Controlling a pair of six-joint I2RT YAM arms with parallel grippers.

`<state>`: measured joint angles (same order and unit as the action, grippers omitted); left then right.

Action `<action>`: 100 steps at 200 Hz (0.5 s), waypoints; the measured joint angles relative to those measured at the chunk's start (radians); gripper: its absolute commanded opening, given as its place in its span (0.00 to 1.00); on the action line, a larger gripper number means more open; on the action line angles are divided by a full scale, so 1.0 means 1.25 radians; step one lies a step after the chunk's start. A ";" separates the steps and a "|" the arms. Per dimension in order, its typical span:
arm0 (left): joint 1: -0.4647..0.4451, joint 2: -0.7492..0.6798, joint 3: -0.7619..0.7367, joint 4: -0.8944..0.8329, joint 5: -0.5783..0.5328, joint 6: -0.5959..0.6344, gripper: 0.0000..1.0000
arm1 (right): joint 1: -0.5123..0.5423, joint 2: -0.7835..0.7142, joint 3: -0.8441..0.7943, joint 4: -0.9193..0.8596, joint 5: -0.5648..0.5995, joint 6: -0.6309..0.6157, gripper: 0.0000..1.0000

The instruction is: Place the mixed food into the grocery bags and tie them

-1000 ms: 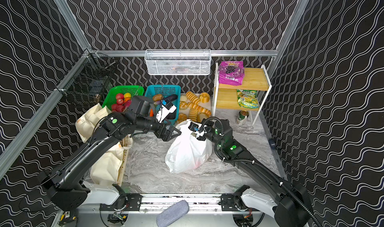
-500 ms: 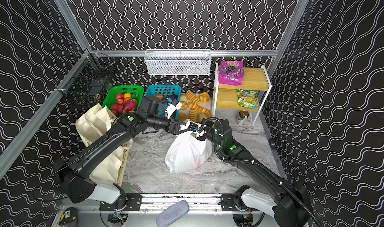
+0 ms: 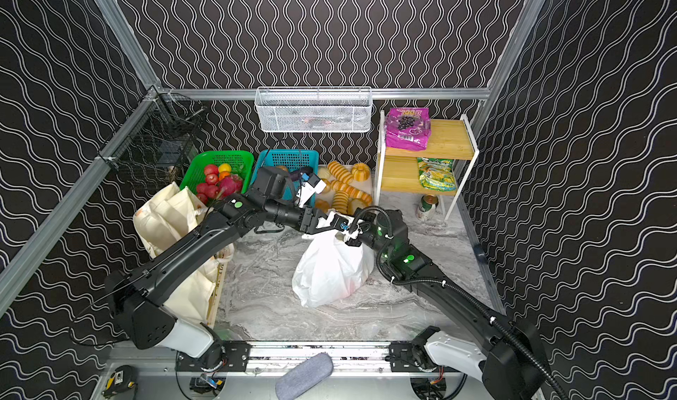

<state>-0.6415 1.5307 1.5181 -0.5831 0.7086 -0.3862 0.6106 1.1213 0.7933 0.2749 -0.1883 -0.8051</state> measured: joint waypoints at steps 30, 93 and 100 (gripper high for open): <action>0.004 0.003 -0.016 -0.004 0.031 -0.002 0.86 | 0.002 -0.009 -0.012 0.016 0.012 -0.006 0.00; 0.038 0.023 -0.018 -0.032 0.133 0.018 0.82 | 0.002 -0.022 -0.042 0.062 0.001 -0.021 0.00; 0.041 0.027 -0.018 -0.029 0.150 0.018 0.75 | 0.002 -0.024 -0.043 0.066 -0.002 -0.022 0.00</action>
<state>-0.5907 1.5642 1.4956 -0.6189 0.8963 -0.3634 0.6128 1.0916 0.7399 0.3569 -0.1902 -0.8322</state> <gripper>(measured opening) 0.850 0.049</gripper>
